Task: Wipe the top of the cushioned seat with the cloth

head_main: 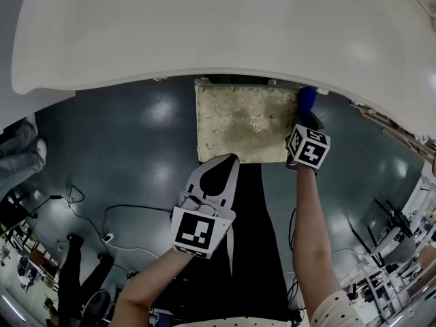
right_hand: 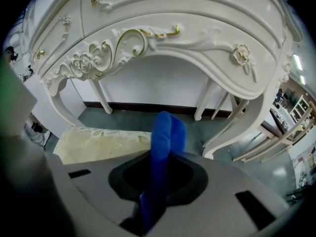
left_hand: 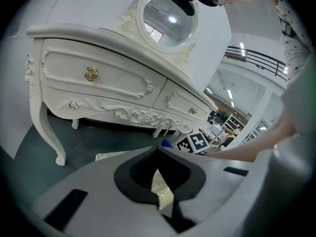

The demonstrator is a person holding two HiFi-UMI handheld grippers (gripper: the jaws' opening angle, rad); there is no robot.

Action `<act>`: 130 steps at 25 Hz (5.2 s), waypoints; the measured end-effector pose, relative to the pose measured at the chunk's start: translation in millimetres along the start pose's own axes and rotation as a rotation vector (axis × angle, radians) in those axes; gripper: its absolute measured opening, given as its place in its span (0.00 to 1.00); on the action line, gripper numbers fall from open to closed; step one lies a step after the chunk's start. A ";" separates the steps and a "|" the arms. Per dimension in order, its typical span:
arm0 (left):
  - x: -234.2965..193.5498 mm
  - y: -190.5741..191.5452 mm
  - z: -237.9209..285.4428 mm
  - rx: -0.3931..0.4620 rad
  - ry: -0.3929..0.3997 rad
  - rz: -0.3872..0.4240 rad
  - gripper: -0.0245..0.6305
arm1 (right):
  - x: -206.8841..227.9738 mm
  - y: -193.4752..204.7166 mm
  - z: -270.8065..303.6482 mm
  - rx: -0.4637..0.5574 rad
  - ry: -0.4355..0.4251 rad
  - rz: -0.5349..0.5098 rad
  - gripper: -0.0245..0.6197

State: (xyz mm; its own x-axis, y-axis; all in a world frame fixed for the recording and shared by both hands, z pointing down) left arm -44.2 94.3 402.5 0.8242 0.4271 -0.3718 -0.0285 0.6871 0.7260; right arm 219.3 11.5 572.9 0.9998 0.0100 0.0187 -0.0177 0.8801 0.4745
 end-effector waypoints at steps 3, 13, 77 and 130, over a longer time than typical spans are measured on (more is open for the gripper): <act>6.1 2.7 -4.8 -0.016 0.008 0.013 0.03 | -0.6 2.0 -0.6 0.014 0.008 0.021 0.14; 12.2 1.1 -14.6 0.016 0.023 -0.027 0.03 | -4.3 4.2 -5.1 0.023 0.013 -0.005 0.14; -6.3 -2.4 -50.0 0.090 -0.026 -0.115 0.03 | -105.3 6.9 -6.8 0.025 -0.141 -0.028 0.14; -33.8 11.7 -86.5 0.140 -0.127 -0.140 0.03 | -218.8 13.9 -7.8 0.013 -0.287 -0.138 0.14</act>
State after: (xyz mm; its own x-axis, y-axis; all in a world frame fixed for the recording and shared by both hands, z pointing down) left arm -121.3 138.7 373.5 0.8796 0.2501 -0.4047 0.1621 0.6422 0.7492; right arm 0.4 25.2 568.5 0.9486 -0.2454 0.1998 0.1163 0.8575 0.5012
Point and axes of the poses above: the fingertips, and each gripper's own axes: z forward along the fingers, x to its right, y out of its underside, the point moved 8 cm from there along -z, backward along the fingers, and after that the axes turned 6 degrees about z, right-handed, at the moved point
